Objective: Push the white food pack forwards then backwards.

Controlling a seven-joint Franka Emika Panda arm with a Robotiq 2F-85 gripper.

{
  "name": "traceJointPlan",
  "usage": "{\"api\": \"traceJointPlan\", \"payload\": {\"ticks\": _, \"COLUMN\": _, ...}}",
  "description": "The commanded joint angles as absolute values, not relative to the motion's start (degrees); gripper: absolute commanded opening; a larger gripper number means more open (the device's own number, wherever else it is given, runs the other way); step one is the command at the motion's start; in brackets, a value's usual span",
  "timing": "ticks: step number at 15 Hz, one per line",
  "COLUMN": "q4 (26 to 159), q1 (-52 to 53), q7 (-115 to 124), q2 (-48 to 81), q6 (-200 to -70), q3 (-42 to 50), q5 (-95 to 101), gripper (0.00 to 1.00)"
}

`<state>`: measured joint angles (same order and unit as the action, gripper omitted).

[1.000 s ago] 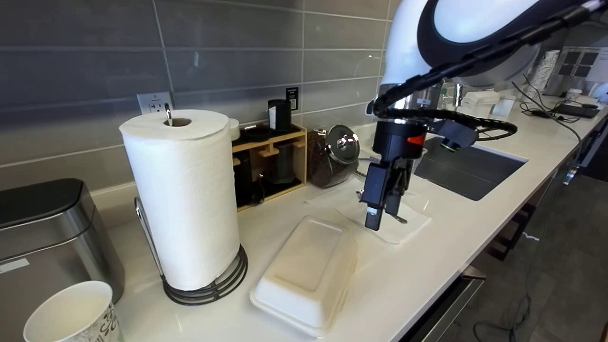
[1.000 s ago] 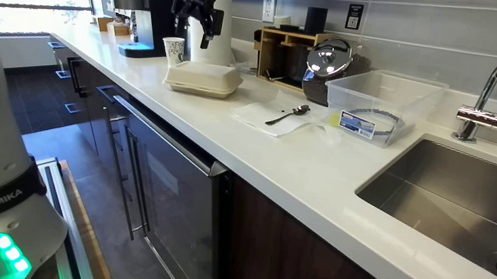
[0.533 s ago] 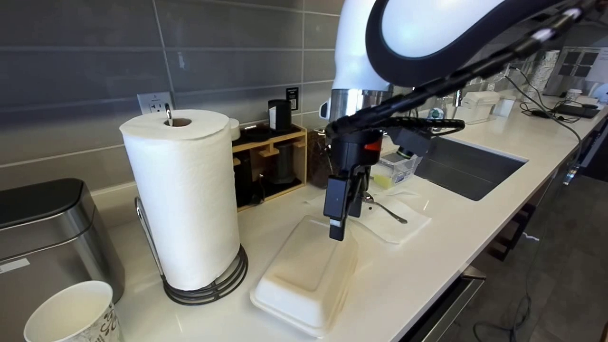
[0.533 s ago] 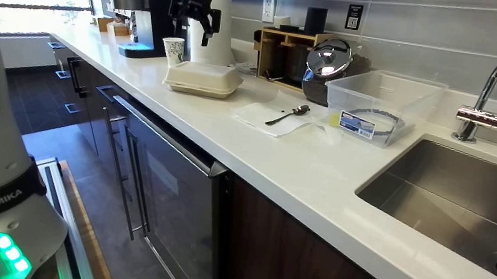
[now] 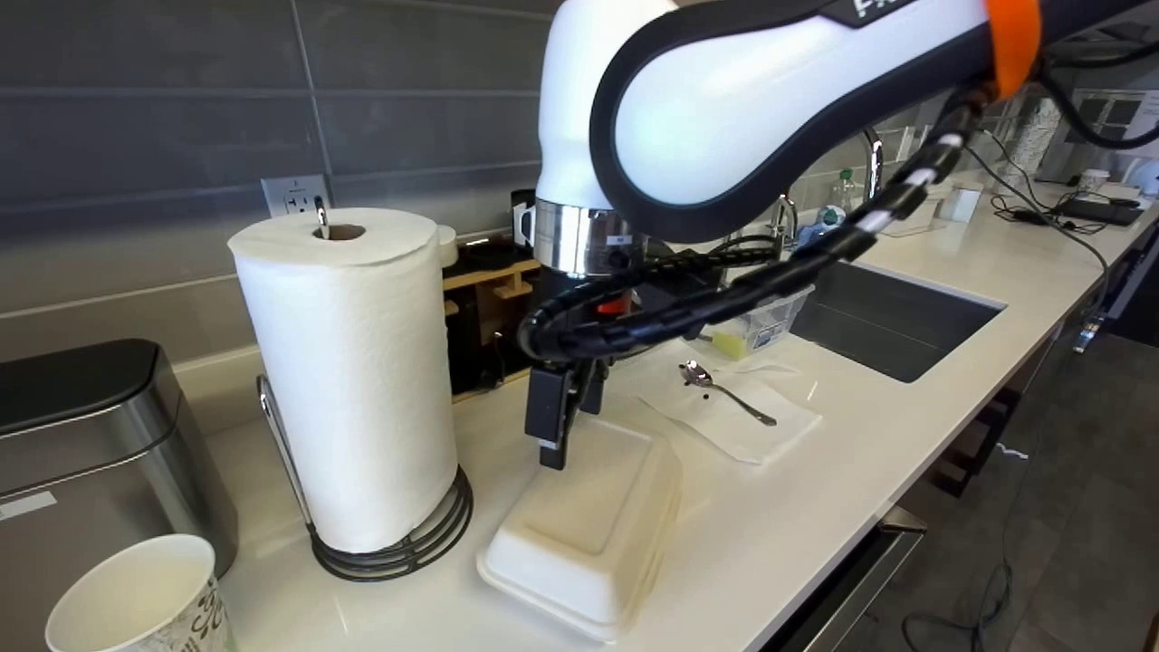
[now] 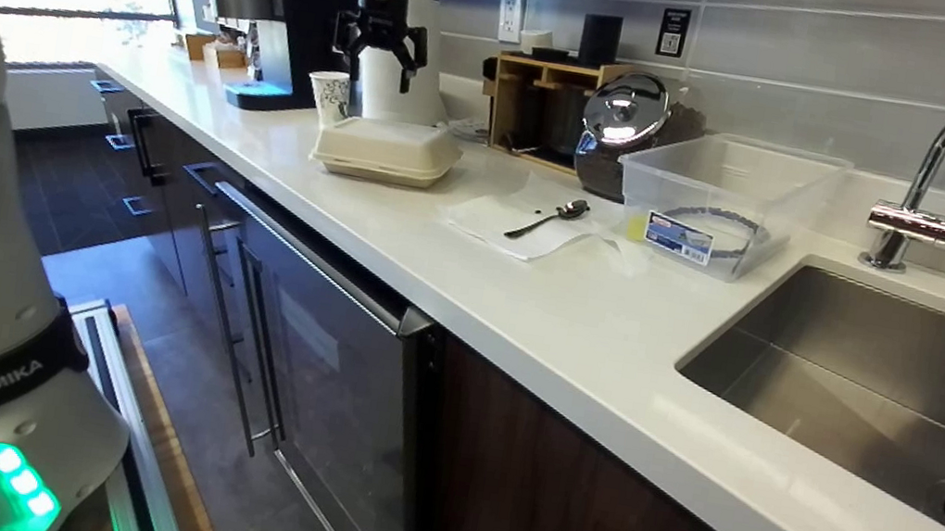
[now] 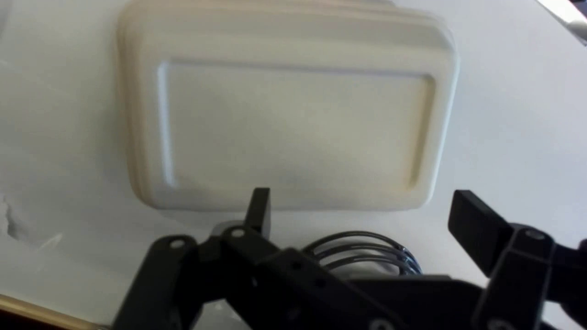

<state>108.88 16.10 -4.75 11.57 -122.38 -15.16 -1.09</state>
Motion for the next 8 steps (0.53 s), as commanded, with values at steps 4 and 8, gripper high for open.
{"api": "traceJointPlan", "payload": {"ticks": 4, "q4": 105.8, "q1": 17.0, "q7": 0.2, "q2": 17.9, "q6": -134.4, "q3": -13.8, "q5": 3.3, "gripper": 1.0}}
{"api": "traceJointPlan", "payload": {"ticks": 8, "q4": 104.9, "q1": 16.9, "q7": 0.0, "q2": 20.6, "q6": -136.1, "q3": -13.2, "q5": 2.9, "gripper": 1.0}}
